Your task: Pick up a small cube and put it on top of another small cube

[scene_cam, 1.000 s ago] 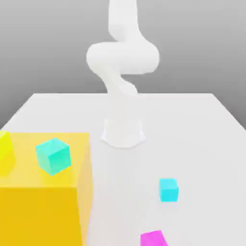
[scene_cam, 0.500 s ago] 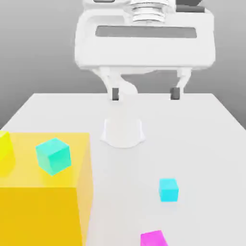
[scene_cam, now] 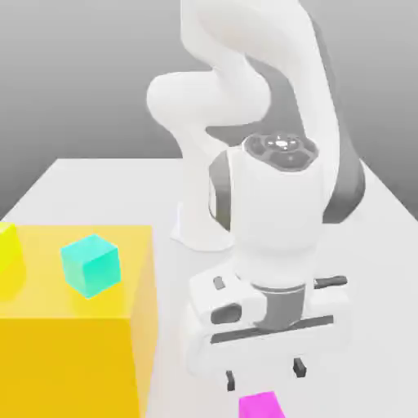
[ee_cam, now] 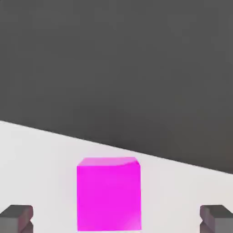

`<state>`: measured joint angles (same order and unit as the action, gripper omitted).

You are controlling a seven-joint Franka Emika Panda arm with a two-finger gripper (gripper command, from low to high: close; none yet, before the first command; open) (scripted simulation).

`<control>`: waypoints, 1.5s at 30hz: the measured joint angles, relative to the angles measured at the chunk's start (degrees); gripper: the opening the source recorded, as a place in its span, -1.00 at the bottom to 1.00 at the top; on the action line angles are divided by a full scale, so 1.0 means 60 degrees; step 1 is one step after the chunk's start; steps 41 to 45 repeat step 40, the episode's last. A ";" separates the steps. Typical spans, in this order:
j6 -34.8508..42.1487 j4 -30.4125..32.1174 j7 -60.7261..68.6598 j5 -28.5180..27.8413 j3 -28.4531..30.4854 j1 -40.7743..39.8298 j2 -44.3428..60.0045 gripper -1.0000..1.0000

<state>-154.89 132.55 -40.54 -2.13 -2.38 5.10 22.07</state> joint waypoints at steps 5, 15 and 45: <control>-0.0744 -0.0189 -0.0048 -0.0075 0.0071 0.0061 0.0977 -1.00; 0.0295 0.0223 -0.0110 0.0018 -0.0023 0.0053 -0.0467 -1.00; -0.2002 0.5268 -0.5007 0.0130 -0.0611 0.1812 -0.3225 1.00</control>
